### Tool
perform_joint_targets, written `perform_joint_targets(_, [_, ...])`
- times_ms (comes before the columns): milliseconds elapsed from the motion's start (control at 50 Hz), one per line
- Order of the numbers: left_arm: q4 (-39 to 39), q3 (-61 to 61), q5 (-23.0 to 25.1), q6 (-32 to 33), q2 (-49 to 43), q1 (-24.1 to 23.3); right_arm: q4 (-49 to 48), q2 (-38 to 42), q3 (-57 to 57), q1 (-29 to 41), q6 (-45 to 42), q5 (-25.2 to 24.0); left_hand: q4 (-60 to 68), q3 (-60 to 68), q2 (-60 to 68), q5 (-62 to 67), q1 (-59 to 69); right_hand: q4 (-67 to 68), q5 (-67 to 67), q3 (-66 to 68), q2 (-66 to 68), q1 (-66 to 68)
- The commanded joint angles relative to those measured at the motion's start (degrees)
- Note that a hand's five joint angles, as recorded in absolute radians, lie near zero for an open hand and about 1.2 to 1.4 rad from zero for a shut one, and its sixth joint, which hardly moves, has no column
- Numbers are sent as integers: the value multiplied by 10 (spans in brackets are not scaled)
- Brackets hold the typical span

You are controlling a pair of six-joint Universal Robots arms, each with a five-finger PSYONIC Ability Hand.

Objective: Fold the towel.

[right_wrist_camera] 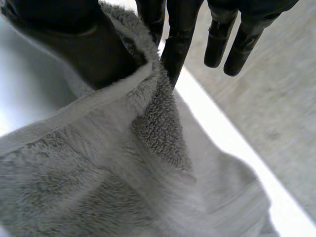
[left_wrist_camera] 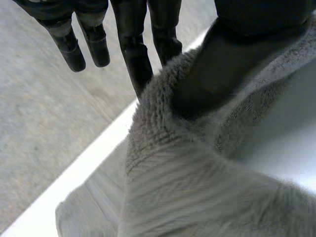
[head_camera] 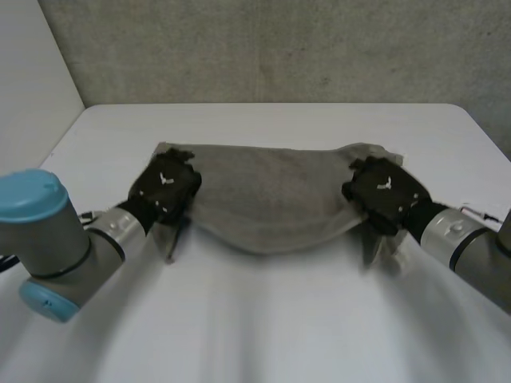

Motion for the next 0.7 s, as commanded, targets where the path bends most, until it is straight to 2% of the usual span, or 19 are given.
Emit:
perform_joint_targets(20, [-28,-11,-3,88,-8,6,35,7,-3,0,-5,0,-38,-33,-269,-272,-275,-44,45,-30,72,48])
perform_joint_targets(140, [-60,-7,-9,88,13,8,46,1,-6,2,0,0,-38,-33,-496,-499,-502,-44,45,-30,72,48])
perform_joint_targets(200, [-78,-14,-9,85,37,8,46,1,-6,2,1,1,-38,-33,-515,-518,-521,-44,45,-30,72,48])
perform_joint_targets(280, [-93,-24,-10,79,60,-1,46,1,-6,1,1,2,-38,-33,-519,-521,-525,-44,45,-30,72,48])
perform_joint_targets(500, [-140,-75,-17,1,85,-23,46,1,-6,-2,23,10,-38,-33,-502,-504,-508,-44,45,-30,72,48])
perform_joint_targets(540, [-144,-85,-29,-8,85,-27,46,1,-8,-5,61,10,-38,-33,-500,-503,-506,-44,45,-30,72,48])
perform_joint_targets(580, [-143,-98,-67,-22,85,-38,46,1,-11,-5,81,10,-38,-33,-460,-463,-466,-44,45,-30,72,48])
perform_joint_targets(600, [-143,-98,-67,-22,85,-38,46,1,-11,-5,81,10,-38,-33,-460,-462,-466,-44,45,-30,72,48])
perform_joint_targets(640, [-142,-101,-112,-37,84,-56,46,3,-14,-1,100,10,-38,-33,-452,-454,-457,-44,45,-30,72,48])
perform_joint_targets(700, [-140,-102,-126,-42,82,-62,46,3,-16,1,105,11,-38,-33,-452,-454,-457,-44,45,-30,72,48])
